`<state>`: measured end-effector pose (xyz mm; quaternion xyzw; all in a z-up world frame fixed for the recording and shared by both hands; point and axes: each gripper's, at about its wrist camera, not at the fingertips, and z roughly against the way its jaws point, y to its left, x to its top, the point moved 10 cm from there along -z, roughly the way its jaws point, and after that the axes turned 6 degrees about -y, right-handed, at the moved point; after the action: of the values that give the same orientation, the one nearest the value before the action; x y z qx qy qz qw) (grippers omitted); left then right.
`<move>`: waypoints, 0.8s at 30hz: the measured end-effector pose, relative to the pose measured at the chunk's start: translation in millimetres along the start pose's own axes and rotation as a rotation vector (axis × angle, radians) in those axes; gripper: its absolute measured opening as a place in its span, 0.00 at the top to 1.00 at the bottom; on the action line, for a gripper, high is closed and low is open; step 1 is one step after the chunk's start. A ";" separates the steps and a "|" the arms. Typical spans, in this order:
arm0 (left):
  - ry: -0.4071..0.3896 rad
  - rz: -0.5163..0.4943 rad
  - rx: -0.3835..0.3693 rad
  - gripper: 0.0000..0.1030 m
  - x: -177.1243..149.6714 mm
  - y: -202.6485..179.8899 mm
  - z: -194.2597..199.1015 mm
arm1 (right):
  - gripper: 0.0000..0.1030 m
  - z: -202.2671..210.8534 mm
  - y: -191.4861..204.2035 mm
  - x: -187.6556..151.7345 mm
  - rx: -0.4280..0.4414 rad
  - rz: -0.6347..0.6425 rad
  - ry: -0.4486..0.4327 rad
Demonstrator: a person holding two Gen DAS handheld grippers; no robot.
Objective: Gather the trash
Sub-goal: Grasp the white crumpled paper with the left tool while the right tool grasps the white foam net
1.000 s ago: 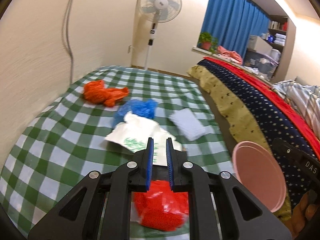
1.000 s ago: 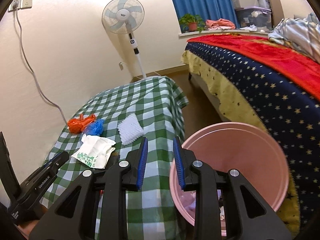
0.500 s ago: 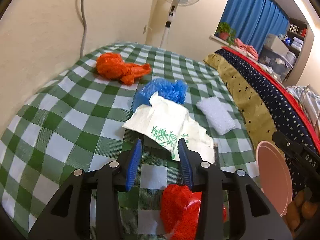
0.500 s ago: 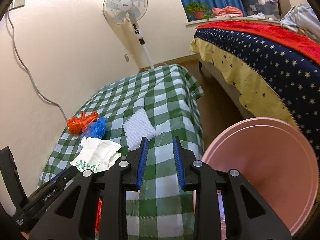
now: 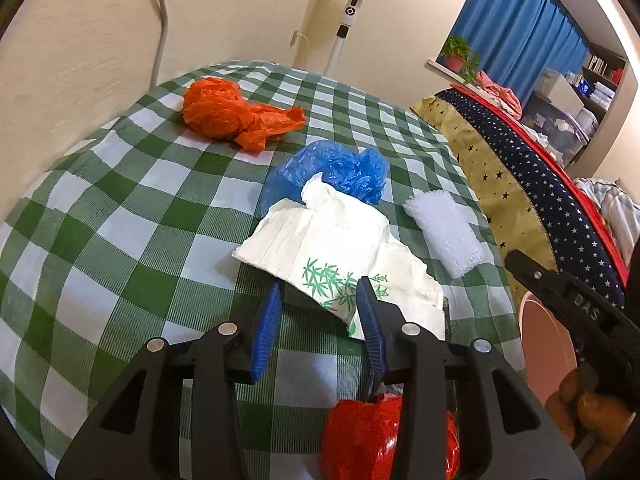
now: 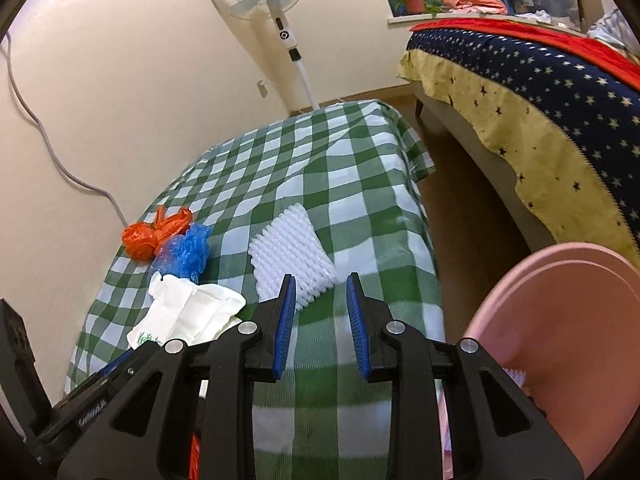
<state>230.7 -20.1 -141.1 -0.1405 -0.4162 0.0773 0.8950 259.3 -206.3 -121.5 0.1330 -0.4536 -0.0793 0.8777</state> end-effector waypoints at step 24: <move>-0.040 -0.059 -0.042 0.92 7.6 -18.8 9.7 | 0.90 -15.8 11.1 6.7 0.032 0.047 0.034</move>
<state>228.5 -34.1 -123.7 -0.1453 -0.4397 0.0448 0.8852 276.3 -195.0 -121.6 0.1379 -0.4426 -0.0490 0.8847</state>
